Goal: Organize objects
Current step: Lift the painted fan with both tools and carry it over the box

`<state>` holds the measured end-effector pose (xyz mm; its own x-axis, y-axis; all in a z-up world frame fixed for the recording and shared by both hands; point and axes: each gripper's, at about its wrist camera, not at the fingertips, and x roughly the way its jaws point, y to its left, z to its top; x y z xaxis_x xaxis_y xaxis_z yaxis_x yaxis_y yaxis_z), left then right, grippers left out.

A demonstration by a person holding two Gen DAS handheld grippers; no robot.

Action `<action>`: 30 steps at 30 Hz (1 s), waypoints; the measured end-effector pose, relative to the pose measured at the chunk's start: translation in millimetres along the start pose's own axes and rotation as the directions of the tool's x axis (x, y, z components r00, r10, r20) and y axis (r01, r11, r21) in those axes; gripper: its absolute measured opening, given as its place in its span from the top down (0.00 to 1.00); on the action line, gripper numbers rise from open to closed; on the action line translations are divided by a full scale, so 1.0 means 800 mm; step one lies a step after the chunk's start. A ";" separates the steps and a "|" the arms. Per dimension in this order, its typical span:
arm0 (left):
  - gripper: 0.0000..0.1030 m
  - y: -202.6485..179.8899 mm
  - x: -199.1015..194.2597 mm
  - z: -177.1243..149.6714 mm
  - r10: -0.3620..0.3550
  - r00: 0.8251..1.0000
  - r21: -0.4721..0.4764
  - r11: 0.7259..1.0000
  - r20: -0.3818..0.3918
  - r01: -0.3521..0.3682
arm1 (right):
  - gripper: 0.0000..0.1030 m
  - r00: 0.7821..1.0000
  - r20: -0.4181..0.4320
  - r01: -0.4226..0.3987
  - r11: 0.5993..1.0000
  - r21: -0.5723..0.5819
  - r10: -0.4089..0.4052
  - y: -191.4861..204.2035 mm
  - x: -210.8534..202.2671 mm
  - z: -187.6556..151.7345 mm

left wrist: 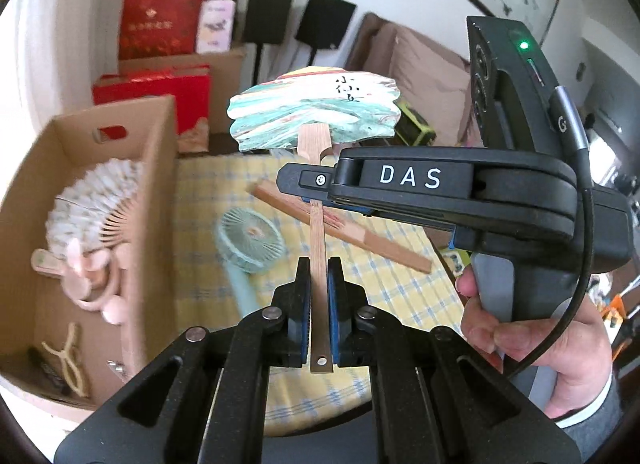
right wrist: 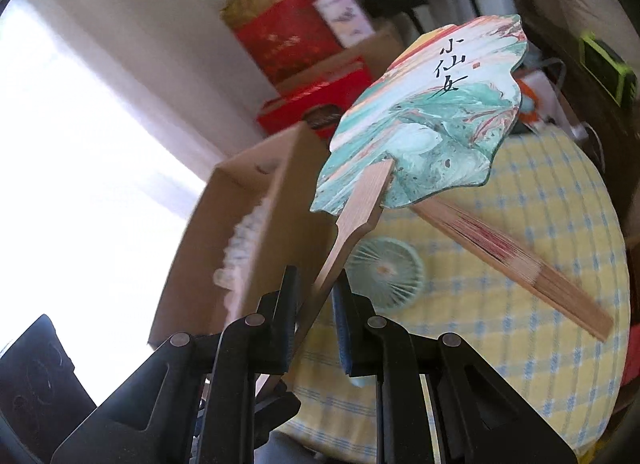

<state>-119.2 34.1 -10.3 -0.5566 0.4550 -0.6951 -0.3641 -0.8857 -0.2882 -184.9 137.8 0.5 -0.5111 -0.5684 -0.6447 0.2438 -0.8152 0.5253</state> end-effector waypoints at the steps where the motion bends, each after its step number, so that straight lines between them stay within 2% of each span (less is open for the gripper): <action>1: 0.93 0.008 -0.006 0.003 0.006 1.000 -0.008 1.000 0.008 -0.006 | 0.84 1.000 0.000 0.000 1.000 0.000 0.000 0.000 0.000 0.000; 8: 0.93 0.079 -0.049 0.013 0.072 0.996 -0.088 0.994 0.048 -0.068 | 0.84 0.997 -0.047 -0.059 0.993 -0.099 0.055 0.087 0.062 0.015; 14: 0.92 0.130 -0.068 0.012 0.136 0.990 -0.126 0.984 0.036 -0.130 | 0.84 0.992 -0.091 -0.097 0.988 -0.116 0.087 0.123 0.108 0.016; 21: 0.92 0.188 -0.068 0.003 0.181 0.983 -0.173 0.969 0.009 -0.177 | 0.84 0.979 -0.172 -0.134 0.983 -0.124 0.112 0.153 0.172 0.014; 30: 0.93 0.238 -0.048 -0.026 0.202 0.977 -0.226 0.951 -0.065 -0.212 | 0.83 0.960 -0.264 -0.133 0.980 -0.145 0.092 0.167 0.237 -0.010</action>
<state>-151.8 -154.1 -52.0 -0.5691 0.2593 -0.7803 -0.0594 -0.9595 -0.2755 -243.0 -79.8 -56.0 -0.2512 -0.6498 -0.7174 0.4270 -0.7396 0.5203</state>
